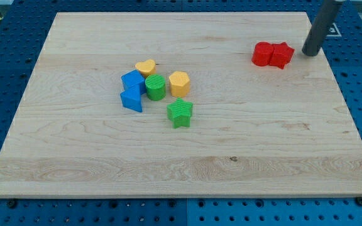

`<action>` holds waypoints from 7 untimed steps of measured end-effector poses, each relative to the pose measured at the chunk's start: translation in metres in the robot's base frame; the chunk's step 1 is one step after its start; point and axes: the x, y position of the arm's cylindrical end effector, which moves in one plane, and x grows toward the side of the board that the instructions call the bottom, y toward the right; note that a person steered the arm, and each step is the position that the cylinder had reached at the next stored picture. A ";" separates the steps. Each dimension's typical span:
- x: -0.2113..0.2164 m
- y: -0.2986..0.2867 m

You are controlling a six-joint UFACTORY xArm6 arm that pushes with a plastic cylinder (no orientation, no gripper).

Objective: Move the red blocks slightly to the left

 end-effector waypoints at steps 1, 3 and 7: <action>0.010 -0.016; -0.007 -0.127; -0.049 -0.120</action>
